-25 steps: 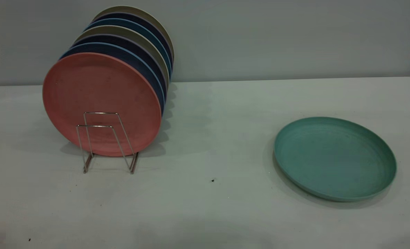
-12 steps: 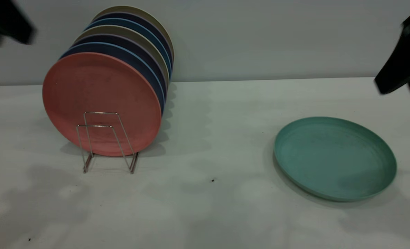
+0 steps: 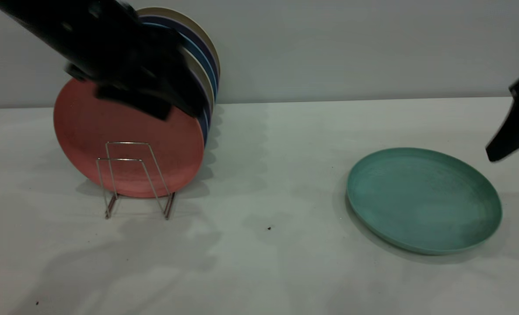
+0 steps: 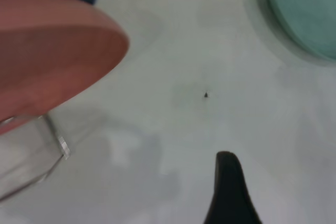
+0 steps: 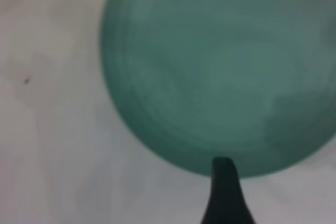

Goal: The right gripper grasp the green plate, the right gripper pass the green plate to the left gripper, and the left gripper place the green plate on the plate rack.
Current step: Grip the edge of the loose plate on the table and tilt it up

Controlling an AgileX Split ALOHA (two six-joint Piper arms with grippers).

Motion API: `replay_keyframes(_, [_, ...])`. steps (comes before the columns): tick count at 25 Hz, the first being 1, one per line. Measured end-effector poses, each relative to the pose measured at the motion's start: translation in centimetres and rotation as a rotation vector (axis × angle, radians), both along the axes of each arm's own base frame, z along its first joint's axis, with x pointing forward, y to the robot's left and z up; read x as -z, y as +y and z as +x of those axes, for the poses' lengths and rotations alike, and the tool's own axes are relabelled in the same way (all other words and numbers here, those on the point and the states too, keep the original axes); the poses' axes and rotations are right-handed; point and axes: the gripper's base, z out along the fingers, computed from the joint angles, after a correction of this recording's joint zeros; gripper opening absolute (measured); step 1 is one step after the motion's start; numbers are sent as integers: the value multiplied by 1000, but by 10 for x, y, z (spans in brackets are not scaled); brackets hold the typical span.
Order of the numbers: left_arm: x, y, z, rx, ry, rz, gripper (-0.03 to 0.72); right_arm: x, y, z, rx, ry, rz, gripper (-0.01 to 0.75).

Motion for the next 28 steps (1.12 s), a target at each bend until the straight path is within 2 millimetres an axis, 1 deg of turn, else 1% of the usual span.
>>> replay_keyframes(2, [15,-9,5,-2,17,5,526,16,-13,5,31,29,45,551])
replay_keyframes(5, [31,-17,10,-1,50,8,522,41,-29,12,84,72,117,547])
replay_keyframes(7, [37,-19,10,1,65,11,522,52,-37,18,105,78,137,534])
replay_keyframes(11, [39,-20,10,-5,73,5,520,71,-43,31,112,90,146,508])
replay_keyframes(15, [39,-20,10,-6,78,1,520,89,-46,42,114,103,152,505])
replay_keyframes(20, [39,-21,8,3,99,-6,520,99,-47,47,109,107,151,504])
replay_keyframes(25, [39,-21,8,4,101,-7,520,109,-47,47,92,119,155,500])
replay_keyframes(28, [39,-21,8,4,101,-7,520,112,-45,47,91,116,174,498])
